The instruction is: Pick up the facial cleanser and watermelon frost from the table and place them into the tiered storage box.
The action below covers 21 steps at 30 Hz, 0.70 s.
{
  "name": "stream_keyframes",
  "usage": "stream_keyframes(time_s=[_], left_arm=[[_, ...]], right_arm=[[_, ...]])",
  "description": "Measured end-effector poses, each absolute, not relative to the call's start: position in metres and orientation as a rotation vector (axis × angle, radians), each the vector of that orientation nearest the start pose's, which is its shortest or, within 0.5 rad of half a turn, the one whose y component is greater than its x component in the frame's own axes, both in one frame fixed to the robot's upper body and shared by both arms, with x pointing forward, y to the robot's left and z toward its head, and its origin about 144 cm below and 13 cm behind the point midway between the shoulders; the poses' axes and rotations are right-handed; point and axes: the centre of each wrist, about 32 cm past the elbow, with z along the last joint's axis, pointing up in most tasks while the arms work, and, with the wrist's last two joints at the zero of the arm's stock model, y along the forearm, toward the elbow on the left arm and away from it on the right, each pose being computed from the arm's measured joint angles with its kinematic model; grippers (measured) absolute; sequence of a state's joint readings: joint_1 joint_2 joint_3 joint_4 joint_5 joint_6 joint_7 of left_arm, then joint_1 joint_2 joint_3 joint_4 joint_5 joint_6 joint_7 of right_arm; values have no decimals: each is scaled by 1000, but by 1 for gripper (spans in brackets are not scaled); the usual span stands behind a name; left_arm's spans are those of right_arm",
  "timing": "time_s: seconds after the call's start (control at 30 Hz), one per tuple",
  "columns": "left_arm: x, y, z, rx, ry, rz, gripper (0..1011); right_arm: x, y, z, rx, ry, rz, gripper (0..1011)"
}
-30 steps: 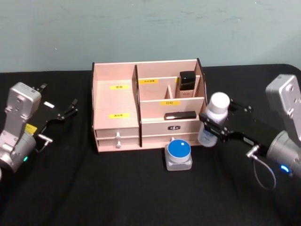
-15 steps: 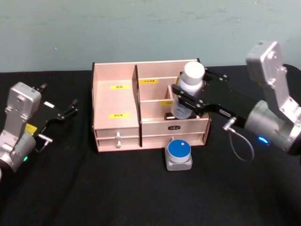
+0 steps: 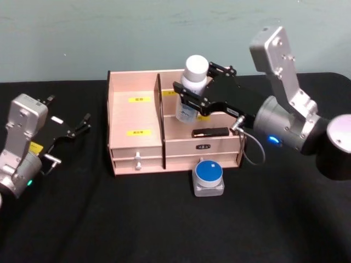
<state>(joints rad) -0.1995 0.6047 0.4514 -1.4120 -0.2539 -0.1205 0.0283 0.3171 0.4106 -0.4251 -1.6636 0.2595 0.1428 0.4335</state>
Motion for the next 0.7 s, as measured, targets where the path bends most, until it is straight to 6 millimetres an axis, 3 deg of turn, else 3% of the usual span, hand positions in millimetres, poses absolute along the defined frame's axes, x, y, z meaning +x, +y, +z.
stream_keyframes(time_s=[0.7], left_arm=[[489,310,1140,304,-285,1248,1010]], right_arm=[[544,-208,1242,-142,-216,-789,599]])
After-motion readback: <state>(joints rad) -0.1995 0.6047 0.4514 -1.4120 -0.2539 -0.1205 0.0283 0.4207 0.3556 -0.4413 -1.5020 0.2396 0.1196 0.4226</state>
